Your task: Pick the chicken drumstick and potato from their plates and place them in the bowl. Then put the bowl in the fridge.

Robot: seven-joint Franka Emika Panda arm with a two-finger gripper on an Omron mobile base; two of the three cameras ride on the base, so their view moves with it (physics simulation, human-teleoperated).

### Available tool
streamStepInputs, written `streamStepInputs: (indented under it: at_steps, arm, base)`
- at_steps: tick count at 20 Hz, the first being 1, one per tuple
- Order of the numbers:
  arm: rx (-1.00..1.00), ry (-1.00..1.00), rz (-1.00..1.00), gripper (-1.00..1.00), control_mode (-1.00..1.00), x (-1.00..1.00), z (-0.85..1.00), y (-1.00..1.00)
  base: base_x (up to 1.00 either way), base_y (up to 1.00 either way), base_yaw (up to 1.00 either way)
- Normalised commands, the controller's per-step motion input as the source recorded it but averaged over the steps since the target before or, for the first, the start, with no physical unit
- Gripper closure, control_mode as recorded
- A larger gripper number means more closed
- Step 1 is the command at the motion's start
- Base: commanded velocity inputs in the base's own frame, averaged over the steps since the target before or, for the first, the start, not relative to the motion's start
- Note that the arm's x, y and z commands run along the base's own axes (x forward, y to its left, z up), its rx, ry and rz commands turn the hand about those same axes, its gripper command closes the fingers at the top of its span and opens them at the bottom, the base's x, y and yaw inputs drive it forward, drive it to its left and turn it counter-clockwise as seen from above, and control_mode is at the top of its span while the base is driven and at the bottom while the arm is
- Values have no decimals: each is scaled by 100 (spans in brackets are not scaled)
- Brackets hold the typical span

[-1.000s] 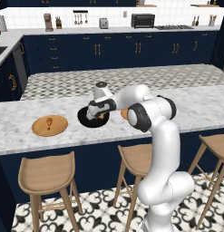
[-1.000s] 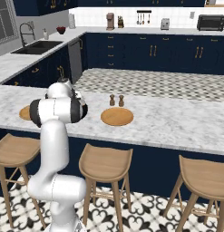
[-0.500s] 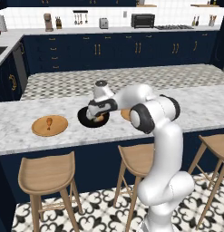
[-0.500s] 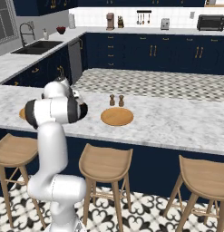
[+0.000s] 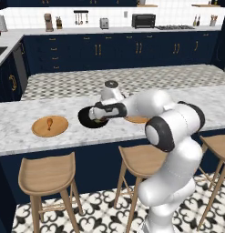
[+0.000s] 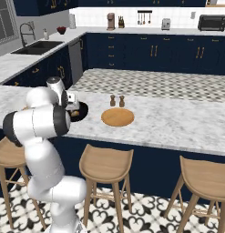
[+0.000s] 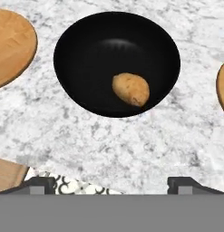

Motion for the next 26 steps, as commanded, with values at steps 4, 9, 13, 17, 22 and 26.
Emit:
streamStepInputs:
  at_steps: [4, 9, 13, 17, 22, 26]
  arm:
    - [-6, 4, -22, -100, -100, -71, 29, -97]
    - [-1, 0, -9, -100, -100, -89, 59, -82]
    - [0, 0, -3, -100, -100, -90, 54, -66]
    - [0, 0, -1, -100, 100, -45, 11, -31]
    - [0, 0, 0, -100, 100, 0, 0, 0]
    - [0, 0, 0, -100, 100, 0, 0, 0]
  base:
    - [0, 0, 0]
    - [0, 0, 0]
    - [0, 0, 0]
    - [-22, 0, 0]
    - [-65, 85, 0]
    - [-4, 100, -2]
